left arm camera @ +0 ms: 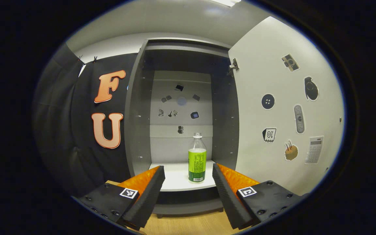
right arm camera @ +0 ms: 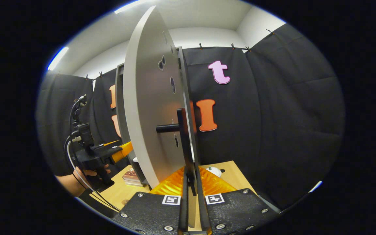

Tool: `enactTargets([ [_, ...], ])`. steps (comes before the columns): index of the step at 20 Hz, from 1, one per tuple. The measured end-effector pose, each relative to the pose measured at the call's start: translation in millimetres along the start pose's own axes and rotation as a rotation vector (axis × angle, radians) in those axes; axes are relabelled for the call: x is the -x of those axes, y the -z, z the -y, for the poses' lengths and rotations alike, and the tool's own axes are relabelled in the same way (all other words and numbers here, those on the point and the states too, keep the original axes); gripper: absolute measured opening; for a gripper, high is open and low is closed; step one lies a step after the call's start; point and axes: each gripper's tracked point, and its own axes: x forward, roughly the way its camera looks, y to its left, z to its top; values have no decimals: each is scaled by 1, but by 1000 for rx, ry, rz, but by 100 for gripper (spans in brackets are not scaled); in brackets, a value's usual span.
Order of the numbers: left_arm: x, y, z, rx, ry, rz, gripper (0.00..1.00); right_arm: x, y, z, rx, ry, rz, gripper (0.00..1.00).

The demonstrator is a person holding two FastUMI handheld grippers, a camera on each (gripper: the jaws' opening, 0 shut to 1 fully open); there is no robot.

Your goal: Open the cabinet door with the right hand, grasp the bottle in the cabinet with the left hand and place it on the coaster, then close the cabinet door with the right hand.

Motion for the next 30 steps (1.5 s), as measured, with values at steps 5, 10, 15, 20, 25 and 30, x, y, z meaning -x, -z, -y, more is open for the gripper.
enactTargets([
  [5,-51,26,18,8,71,-73,96,17,-1,2,26,59,20,38],
  [10,-110,51,29,-21,76,-136,96,26,14,9,3,105,-9,56],
  [15,-165,84,23,-34,22,-215,96,36,26,10,25,158,-31,80],
  [20,-200,90,24,-36,23,-200,96,41,31,15,9,191,-40,81],
  [25,-226,98,21,3,36,-214,96,40,42,21,-12,208,-63,81],
  [30,-220,98,20,-29,45,-233,81,41,58,25,-45,195,-82,81],
])
